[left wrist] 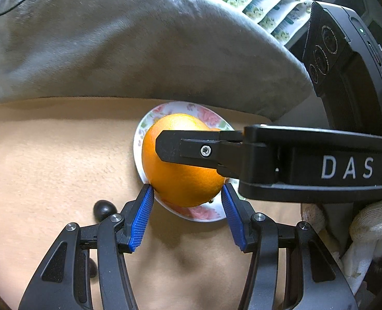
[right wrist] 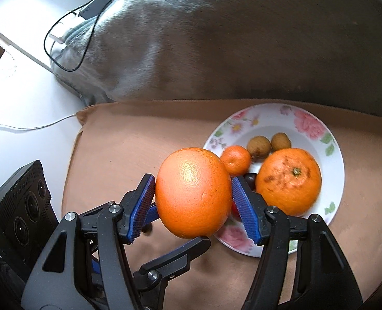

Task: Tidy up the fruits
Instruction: 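Carry the large orange over the plate and lower it with right gripper, then open the right gripper and withdraw it from the orange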

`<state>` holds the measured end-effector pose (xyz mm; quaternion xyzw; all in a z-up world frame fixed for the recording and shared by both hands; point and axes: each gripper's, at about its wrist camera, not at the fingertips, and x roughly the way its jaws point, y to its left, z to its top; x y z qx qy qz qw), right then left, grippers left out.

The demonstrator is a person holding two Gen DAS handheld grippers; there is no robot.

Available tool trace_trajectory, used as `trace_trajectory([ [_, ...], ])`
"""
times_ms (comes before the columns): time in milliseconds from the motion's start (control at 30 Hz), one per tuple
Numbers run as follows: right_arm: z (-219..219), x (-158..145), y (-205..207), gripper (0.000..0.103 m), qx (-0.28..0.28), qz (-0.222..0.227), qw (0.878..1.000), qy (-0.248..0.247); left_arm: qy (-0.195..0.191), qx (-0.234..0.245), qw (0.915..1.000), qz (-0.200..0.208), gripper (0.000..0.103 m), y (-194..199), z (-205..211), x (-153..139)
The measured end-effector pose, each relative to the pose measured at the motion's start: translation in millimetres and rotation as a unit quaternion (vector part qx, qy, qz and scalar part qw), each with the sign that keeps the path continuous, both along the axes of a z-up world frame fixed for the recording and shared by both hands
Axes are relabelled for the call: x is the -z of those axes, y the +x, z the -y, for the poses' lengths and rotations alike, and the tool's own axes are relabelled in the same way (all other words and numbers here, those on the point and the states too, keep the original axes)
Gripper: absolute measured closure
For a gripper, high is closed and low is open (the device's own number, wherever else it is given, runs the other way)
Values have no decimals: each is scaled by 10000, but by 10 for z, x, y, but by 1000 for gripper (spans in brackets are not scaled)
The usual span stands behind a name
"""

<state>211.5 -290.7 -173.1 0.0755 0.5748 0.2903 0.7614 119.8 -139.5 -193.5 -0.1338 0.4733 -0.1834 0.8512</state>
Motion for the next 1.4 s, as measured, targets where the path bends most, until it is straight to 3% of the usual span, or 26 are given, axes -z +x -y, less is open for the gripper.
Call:
trace_trajectory([
  [800,217,39,-47,38,222,-184,9995,-107,239,262,9993,-80,51,82,273,72],
  [1400,672,-252,-218,38,814,163,9965,84,420,-22,9990,-162,49,73,217,2],
])
